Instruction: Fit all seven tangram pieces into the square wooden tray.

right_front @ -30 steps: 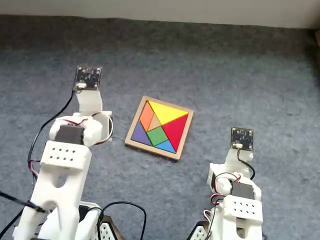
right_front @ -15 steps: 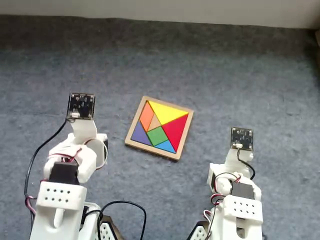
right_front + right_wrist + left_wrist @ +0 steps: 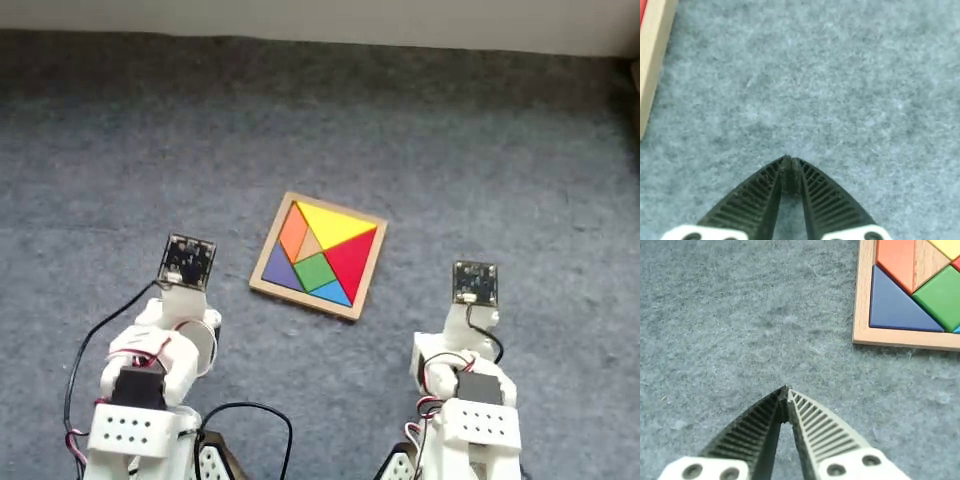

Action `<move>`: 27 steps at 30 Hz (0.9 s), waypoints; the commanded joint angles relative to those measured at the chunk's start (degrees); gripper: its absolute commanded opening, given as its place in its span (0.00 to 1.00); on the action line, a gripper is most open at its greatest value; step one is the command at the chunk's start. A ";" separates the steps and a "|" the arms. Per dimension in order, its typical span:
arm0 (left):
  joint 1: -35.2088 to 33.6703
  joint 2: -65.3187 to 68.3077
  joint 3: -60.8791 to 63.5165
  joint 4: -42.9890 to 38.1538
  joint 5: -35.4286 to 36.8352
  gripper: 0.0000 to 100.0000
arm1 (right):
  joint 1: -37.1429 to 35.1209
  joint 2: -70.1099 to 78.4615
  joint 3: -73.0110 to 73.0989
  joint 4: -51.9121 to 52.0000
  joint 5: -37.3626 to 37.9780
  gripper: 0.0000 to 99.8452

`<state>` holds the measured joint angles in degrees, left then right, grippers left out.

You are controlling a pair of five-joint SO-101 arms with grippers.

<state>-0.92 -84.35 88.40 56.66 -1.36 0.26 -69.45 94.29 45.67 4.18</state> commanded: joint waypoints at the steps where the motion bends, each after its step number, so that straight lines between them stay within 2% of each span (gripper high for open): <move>1: -0.75 -9.63 6.81 -0.97 -0.53 0.00 | -2.51 -0.22 0.92 0.40 0.26 0.00; 4: -0.75 -16.31 8.92 0.62 -0.62 0.00 | -2.33 -0.22 1.01 0.40 0.44 0.00; 7: -0.48 -20.70 8.75 7.30 -0.62 0.00 | -2.33 -0.22 1.01 0.40 0.62 0.00; 20: -0.66 -19.82 8.75 19.08 -0.44 0.00 | -2.33 -0.22 1.01 0.40 0.62 0.00; 27: -0.66 -19.82 8.75 19.43 -0.53 0.00 | -2.33 -0.22 1.01 0.40 0.62 0.00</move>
<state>-1.01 -101.49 96.04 75.74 -1.45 0.09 -69.45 94.46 45.58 4.18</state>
